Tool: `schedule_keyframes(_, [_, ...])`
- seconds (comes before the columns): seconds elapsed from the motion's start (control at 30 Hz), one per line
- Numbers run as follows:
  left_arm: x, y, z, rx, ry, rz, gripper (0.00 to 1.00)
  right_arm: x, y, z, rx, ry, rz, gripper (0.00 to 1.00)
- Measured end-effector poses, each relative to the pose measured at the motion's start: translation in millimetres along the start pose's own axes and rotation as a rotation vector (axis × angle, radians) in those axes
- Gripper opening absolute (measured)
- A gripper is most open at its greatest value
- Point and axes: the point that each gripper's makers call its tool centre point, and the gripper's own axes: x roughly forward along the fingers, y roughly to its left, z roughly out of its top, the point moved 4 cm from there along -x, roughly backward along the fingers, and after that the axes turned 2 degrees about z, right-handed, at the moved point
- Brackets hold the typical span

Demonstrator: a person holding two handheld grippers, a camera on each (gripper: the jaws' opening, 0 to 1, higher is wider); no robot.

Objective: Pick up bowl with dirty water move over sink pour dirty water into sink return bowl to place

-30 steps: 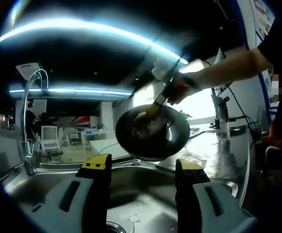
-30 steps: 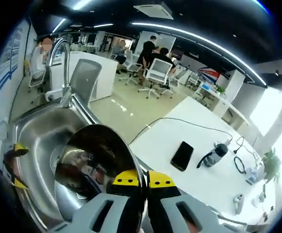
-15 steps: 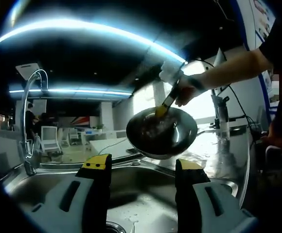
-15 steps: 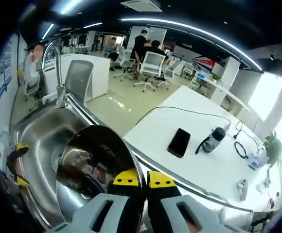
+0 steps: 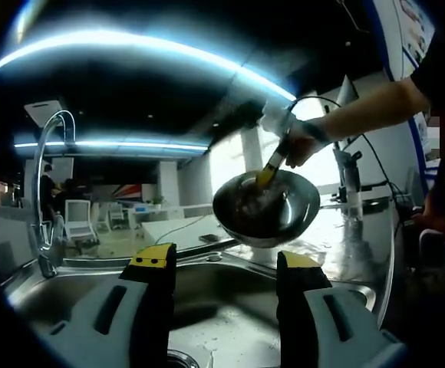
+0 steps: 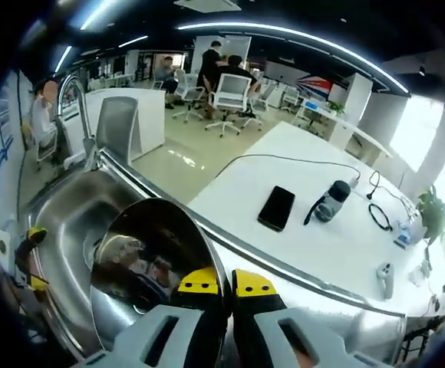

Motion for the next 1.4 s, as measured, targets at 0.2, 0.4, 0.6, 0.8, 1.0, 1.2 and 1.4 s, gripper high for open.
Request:
schedule_keyframes(0.2, [0,0.0,0.1,-0.001,-0.001,0.001,0.5,-7,-10,-15.5,0.047,0.031,0.002,0.0])
schedule_keyframes(0.4, [0,-0.6,-0.6,0.002,0.004,-0.001,0.5,-11,-17,-27.7,0.104,0.049,0.014,0.0])
schedule_keyframes(0.6, [0,-1.3,-0.4,0.003,0.005,-0.001,0.5,-8,-25,-39.1,0.137,0.066,0.024,0.0])
schedule_keyframes(0.8, [-1,-1.7,-0.5,0.005,0.006,0.0,0.5,-9,-29,-52.7,0.156,0.092,0.029,0.0])
schedule_keyframes(1.0, [-1,-1.7,-0.5,0.005,0.007,0.0,0.5,-14,-35,-66.5,0.203,0.106,0.036,0.0])
schedule_keyframes(1.2, [-1,-2.0,-0.6,0.006,0.008,0.0,0.5,-13,-37,-78.1,0.235,0.127,0.055,0.0])
schedule_keyframes(1.4, [-1,-1.6,-0.7,0.007,0.009,0.0,0.5,-12,-36,-89.1,0.248,0.146,0.061,0.0])
